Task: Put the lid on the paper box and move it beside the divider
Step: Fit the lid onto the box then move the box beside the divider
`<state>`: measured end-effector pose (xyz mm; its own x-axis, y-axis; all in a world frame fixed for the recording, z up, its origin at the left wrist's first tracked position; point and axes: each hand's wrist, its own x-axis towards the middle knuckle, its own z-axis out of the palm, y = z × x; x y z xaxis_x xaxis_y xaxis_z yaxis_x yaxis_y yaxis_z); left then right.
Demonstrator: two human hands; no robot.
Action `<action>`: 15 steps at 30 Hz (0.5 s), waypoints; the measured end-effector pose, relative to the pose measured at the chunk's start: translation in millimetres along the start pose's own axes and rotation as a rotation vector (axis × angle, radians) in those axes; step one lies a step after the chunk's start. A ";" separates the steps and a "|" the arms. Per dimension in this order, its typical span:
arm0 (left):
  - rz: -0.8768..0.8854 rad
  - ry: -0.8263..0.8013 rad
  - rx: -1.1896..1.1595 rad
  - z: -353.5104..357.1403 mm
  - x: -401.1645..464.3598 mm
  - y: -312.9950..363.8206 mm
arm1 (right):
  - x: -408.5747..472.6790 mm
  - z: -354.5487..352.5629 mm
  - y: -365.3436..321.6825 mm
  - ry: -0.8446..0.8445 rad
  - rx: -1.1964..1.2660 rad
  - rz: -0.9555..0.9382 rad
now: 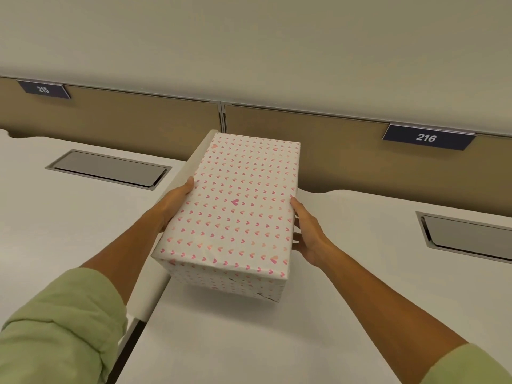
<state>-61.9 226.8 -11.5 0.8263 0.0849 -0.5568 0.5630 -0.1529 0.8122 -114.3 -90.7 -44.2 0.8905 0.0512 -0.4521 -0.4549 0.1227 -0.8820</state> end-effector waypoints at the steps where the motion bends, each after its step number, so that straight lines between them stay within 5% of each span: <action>1: -0.004 0.008 0.003 0.1 1.9 -1.7 | 2.3 0.1 1.6 0.002 0.001 0.007; 15: -0.053 0.050 0.001 5.7 19.0 -31.6 | 21.4 3.0 34.6 0.024 0.001 0.044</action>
<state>-64.1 227.6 -48.7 0.7949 0.1417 -0.5900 0.6063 -0.1480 0.7813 -110.9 -82.4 -84.0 0.8691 0.0330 -0.4935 -0.4936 0.1218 -0.8611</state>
